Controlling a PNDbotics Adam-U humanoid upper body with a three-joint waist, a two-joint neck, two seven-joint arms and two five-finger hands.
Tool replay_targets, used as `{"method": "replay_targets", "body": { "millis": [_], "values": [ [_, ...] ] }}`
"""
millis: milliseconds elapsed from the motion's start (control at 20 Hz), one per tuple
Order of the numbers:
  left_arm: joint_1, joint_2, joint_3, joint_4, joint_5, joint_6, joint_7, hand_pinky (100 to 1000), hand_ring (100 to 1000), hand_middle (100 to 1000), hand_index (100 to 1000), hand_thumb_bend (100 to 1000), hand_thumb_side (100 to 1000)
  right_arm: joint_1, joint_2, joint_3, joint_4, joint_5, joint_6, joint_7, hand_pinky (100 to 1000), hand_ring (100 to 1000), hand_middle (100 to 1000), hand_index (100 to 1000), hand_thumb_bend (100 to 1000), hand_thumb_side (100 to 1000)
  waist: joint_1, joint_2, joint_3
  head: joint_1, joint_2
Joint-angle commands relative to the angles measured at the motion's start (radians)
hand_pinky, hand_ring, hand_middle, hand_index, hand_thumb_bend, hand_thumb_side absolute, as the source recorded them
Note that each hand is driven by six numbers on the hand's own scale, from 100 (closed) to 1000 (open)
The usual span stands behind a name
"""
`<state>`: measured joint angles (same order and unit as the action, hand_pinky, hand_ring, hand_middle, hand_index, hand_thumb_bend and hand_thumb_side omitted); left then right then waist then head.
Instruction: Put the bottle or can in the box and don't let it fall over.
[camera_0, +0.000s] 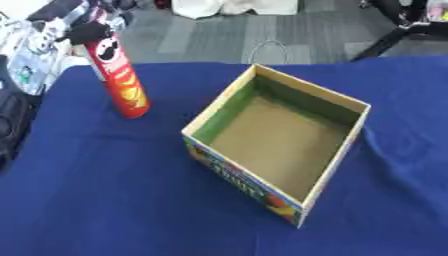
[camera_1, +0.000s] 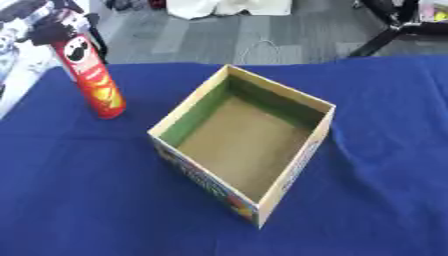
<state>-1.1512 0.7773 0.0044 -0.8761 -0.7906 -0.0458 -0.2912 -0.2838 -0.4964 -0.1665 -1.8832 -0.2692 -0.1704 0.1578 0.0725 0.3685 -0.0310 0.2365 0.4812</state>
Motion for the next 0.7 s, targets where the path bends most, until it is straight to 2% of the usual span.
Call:
{"method": "replay_targets", "body": {
  "millis": [50,300,700],
  "values": [
    [-0.004,0.043,0.006,-0.003,0.001,0.003,-0.017,904,887,883,845,367,962,-0.005,-0.015,-0.013,-0.010,0.005,-0.005,0.003,1000,691,765,987,100,766,-0.005,-0.014,0.000,0.006,-0.011],
    [-0.002,0.040,0.003,0.001,0.002,0.002,-0.055,781,845,871,842,372,923,-0.005,-0.013,-0.015,-0.010,0.006,-0.005,0.003,1000,692,766,987,100,766,-0.006,-0.011,0.000,0.007,-0.011],
    [-0.001,0.033,-0.001,0.002,0.043,0.005,-0.129,767,849,877,846,345,849,-0.004,-0.011,-0.017,-0.011,0.005,-0.006,0.002,1000,691,765,988,100,765,-0.008,-0.009,-0.001,0.008,-0.012]
  ]
}}
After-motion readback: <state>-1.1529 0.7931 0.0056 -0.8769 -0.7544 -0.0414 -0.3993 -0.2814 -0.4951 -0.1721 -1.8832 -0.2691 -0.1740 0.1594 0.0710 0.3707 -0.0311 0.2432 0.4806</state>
